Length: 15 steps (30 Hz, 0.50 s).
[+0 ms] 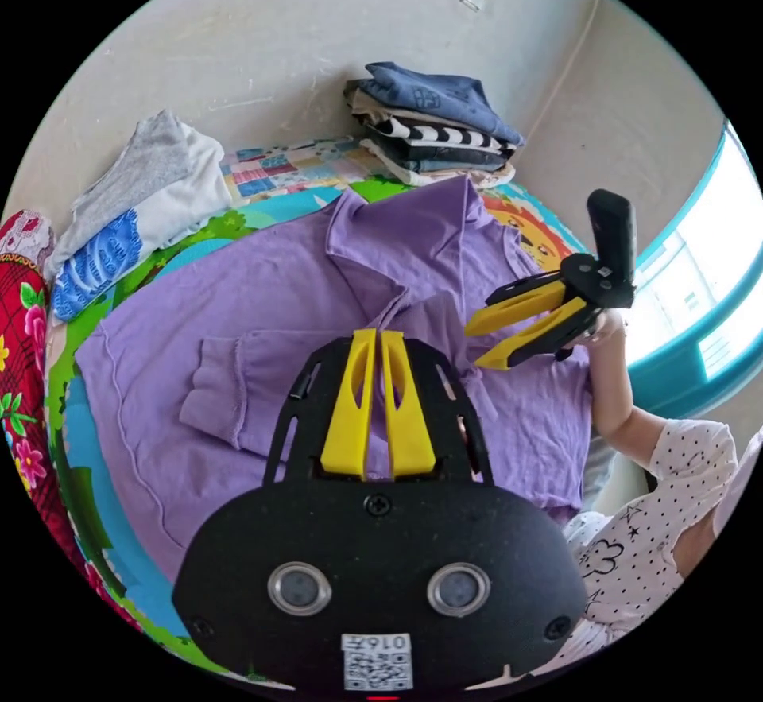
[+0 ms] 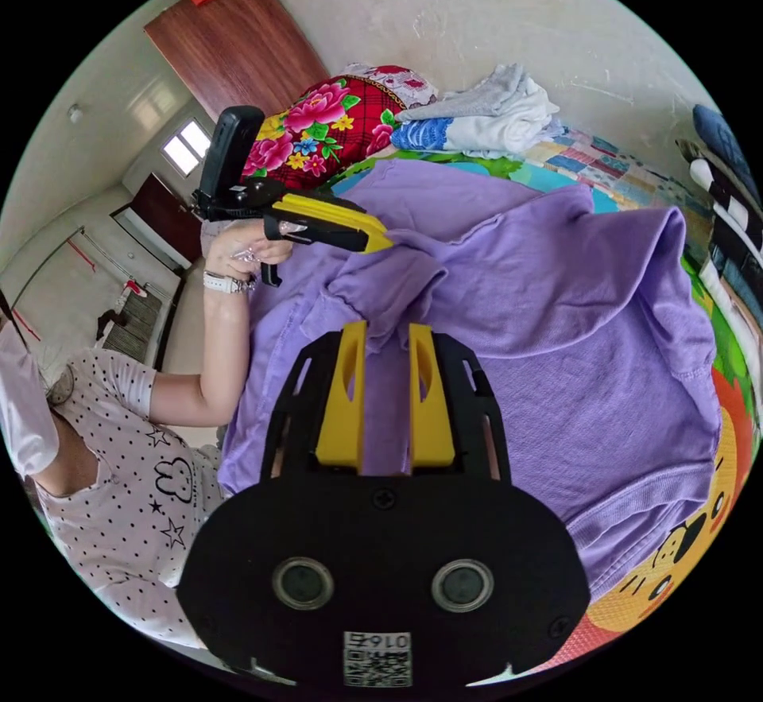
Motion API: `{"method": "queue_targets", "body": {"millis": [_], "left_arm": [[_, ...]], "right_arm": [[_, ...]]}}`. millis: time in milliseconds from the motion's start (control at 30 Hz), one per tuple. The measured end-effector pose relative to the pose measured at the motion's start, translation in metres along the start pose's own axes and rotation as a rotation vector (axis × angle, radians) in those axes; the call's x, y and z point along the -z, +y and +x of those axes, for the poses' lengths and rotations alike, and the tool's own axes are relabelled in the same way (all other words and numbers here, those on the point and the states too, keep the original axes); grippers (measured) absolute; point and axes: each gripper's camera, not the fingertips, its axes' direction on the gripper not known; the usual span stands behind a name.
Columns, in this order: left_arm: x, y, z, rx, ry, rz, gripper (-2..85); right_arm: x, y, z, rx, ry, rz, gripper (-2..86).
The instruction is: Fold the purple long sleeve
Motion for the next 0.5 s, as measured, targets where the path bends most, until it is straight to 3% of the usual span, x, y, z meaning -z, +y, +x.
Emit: {"method": "queue_targets", "body": {"millis": [300, 500], "left_arm": [[0.037, 0.015, -0.021, 0.008, 0.288, 0.232, -0.9], [0.064, 0.029, -0.025, -0.011, 0.337, 0.366, -0.9]], "right_arm": [[-0.011, -0.007, 0.003, -0.002, 0.001, -0.009, 3.2], [0.040, 0.008, 0.005, 0.131, -0.350, 0.232, 1.2]]}}
